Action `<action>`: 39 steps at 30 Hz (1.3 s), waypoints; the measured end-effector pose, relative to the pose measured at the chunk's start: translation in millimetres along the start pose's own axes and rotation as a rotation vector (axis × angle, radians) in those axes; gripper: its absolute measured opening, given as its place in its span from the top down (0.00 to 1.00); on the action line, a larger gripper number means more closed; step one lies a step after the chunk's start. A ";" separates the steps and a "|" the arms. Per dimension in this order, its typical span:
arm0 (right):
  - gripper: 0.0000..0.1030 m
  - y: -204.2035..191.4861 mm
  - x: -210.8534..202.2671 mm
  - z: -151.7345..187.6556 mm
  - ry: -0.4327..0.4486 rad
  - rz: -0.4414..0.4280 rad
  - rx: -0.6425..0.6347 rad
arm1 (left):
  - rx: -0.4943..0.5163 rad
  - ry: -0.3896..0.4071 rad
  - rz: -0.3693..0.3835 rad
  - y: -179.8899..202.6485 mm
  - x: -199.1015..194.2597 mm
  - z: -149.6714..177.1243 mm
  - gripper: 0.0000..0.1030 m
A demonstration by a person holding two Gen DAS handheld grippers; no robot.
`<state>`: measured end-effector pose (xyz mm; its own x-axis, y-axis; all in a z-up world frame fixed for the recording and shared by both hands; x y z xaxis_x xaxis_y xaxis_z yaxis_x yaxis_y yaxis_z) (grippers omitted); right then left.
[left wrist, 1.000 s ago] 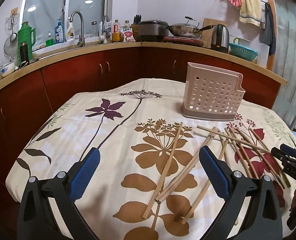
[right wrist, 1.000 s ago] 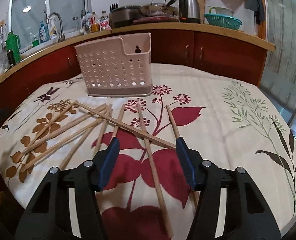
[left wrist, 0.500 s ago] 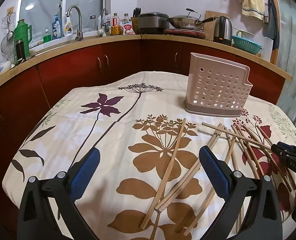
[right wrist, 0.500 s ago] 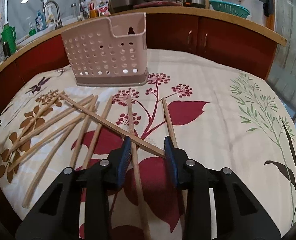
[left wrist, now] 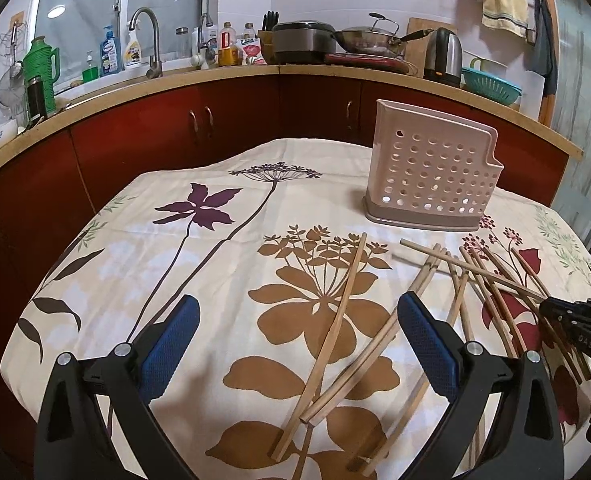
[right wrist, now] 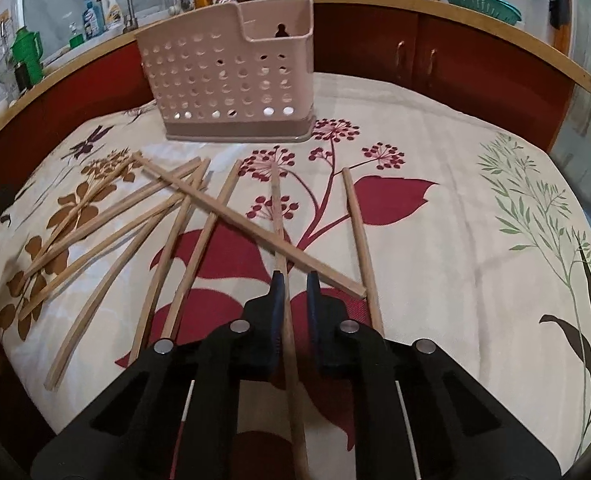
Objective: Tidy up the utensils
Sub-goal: 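Lower the open right tool onto a wooden chopstick, then close the right tool on the wooden chopstick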
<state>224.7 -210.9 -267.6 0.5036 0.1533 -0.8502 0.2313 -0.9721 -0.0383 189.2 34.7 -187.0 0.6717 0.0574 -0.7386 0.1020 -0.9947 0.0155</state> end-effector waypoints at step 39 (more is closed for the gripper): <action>0.81 6.7 6.7 0.6 -0.061 0.033 -0.165 | -0.006 0.001 -0.011 -0.9 -4.2 -0.9 0.06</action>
<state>229.1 -216.5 -273.9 0.4628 0.1056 -0.8802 0.3516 -0.9333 0.0729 187.0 35.4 -183.3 0.6716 0.0685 -0.7377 0.1139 -0.9934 0.0115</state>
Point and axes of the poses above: each gripper's, at about its wrist camera, not at the fingertips, and x roughly the way its jaws point, y to its right, z to its underside, the point moved 8 cm from there along x, roughly the way its jaws point, and after that the axes turned 10 degrees about -y, right-handed, at the moved point
